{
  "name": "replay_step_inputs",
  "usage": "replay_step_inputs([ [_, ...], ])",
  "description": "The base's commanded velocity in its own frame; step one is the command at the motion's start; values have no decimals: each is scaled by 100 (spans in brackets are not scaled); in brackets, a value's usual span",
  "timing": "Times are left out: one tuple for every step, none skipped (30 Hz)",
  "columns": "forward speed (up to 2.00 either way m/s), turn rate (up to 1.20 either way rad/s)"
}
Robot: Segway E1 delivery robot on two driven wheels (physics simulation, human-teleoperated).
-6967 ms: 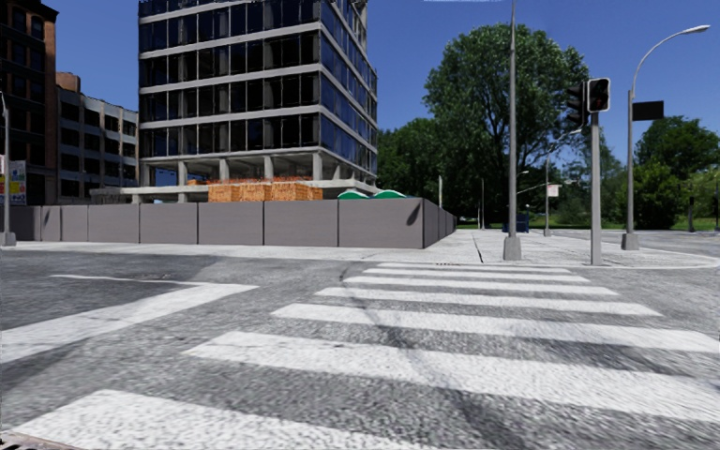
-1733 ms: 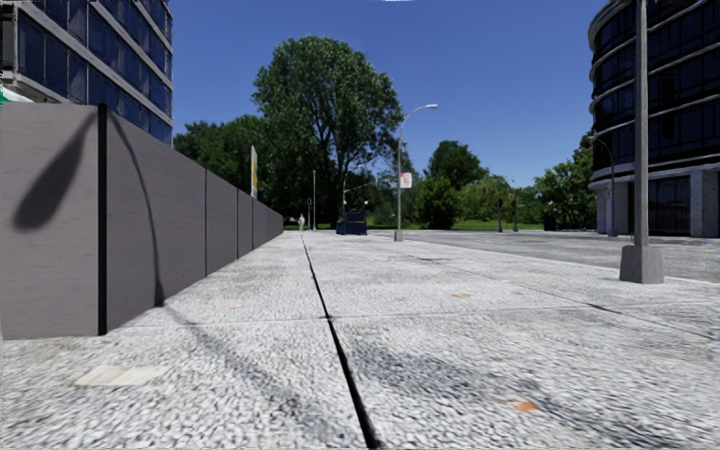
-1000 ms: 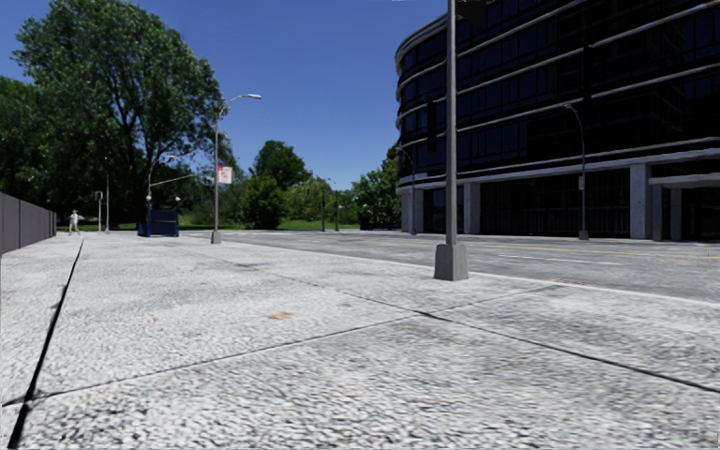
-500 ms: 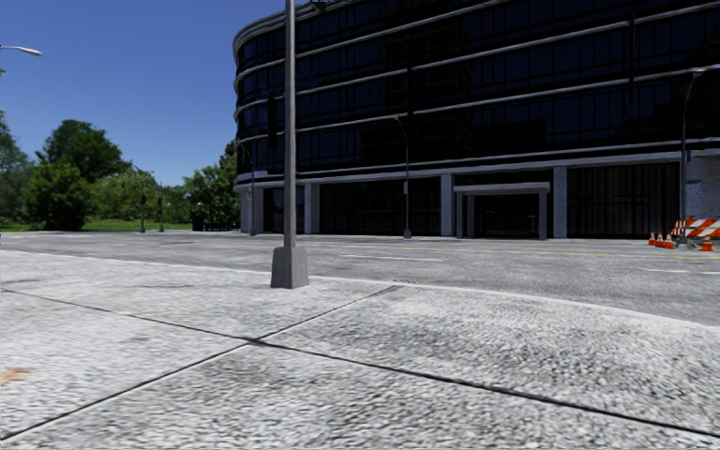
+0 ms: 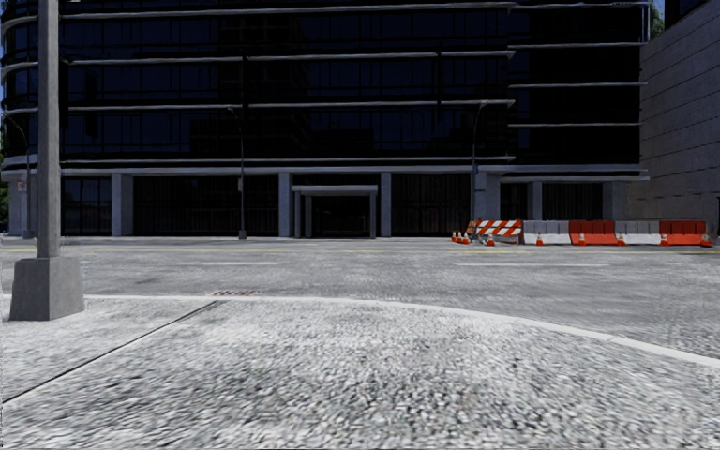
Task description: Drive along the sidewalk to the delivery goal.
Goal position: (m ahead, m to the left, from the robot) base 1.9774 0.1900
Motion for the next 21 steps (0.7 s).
replay_step_inputs([
  [140,-96],
  [140,-96],
  [140,-96],
  [140,-96],
  [140,-96],
  [140,-96],
  [140,-88],
  [140,0],
  [140,0],
  [140,0],
  [140,0],
  [140,0],
  [140,0],
  [140,0],
  [140,0],
  [140,0],
  [140,0],
  [140,0],
  [140,0],
  [140,0],
  [140,0],
])
